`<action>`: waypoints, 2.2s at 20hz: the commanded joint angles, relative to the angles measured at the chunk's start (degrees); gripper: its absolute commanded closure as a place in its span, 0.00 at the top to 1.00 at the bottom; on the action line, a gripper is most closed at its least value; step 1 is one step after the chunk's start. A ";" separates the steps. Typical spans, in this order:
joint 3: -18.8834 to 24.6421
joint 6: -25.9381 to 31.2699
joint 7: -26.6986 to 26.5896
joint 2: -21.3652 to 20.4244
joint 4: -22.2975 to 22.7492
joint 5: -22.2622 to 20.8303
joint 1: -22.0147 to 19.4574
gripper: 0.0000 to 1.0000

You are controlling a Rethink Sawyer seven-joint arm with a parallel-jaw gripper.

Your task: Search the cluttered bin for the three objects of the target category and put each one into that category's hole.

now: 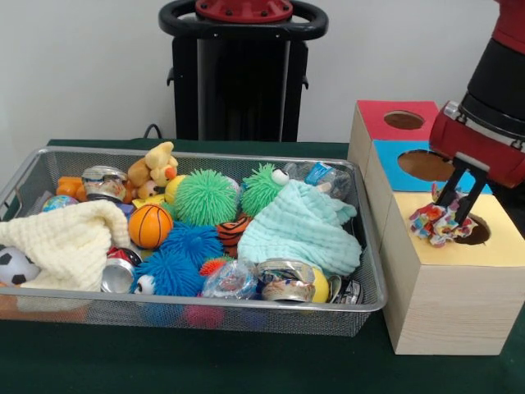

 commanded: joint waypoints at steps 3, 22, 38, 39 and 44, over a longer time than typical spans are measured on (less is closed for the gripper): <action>2.69 13.98 17.74 1.45 -4.27 2.61 -1.34 0.00; 7.10 -5.99 15.39 4.76 5.18 3.46 -1.76 0.00; 11.00 -7.87 10.22 6.49 8.24 4.49 -4.40 0.00; 11.15 -7.19 10.18 6.57 8.37 4.63 -4.49 0.00; 12.94 -3.72 6.98 3.62 12.14 4.64 -4.90 0.00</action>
